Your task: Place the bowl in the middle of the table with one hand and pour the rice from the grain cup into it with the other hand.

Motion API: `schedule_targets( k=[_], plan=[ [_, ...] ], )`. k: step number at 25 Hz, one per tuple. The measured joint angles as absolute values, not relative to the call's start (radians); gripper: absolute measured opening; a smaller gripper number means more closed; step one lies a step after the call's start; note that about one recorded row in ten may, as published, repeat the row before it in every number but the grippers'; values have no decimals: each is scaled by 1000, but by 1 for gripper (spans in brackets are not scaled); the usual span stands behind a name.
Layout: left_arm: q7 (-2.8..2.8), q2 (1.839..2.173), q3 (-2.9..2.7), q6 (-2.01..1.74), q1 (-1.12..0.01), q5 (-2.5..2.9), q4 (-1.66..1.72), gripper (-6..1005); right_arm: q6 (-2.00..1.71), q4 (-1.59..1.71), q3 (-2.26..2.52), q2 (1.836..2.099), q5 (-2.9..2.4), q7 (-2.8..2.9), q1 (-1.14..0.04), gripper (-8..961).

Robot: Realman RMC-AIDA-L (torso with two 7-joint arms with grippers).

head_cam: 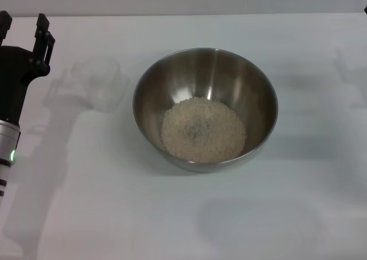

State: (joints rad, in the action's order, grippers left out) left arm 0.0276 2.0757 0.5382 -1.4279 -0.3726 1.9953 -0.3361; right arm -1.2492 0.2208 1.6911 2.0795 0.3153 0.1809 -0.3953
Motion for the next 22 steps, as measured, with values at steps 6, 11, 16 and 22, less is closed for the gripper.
schedule_targets(
  k=[6,11,16,22],
  plan=[
    [28,2076,539,-1426,-367,1995,-337,632,-1253,213,1689,2081,317,138,-420,750],
    [28,2077,535,-1419,-365,1994,-341,671,-1249,212,1695,2079,318,137,-423,749],
    [24,2080,536,-1410,-367,1994,-345,709,-1248,212,1694,2074,319,137,-428,748],
    [16,2080,537,-1396,-377,1994,-362,755,-1249,184,1688,2072,319,130,-461,749]
  ],
)
